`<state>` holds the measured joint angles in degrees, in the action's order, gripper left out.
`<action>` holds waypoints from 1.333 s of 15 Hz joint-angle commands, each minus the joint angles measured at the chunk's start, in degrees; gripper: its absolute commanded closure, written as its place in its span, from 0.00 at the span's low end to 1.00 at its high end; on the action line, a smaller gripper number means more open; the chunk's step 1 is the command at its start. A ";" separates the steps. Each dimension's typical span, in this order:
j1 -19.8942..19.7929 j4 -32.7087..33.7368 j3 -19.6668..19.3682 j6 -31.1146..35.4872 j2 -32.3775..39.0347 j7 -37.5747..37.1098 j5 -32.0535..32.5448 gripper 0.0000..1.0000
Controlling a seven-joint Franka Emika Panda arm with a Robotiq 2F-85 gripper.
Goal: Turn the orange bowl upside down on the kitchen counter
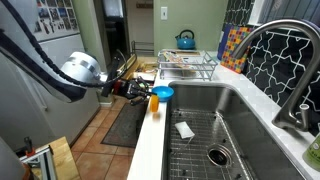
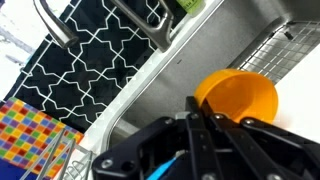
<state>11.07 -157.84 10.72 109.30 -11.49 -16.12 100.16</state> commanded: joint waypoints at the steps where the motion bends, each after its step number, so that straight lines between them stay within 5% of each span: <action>1: 1.22 0.03 1.24 -7.29 4.62 -3.83 4.67 0.99; 20: 2.87 0.46 4.31 -26.04 23.48 -17.15 13.17 0.98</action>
<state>14.06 -157.40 14.61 84.66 8.71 -31.53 111.91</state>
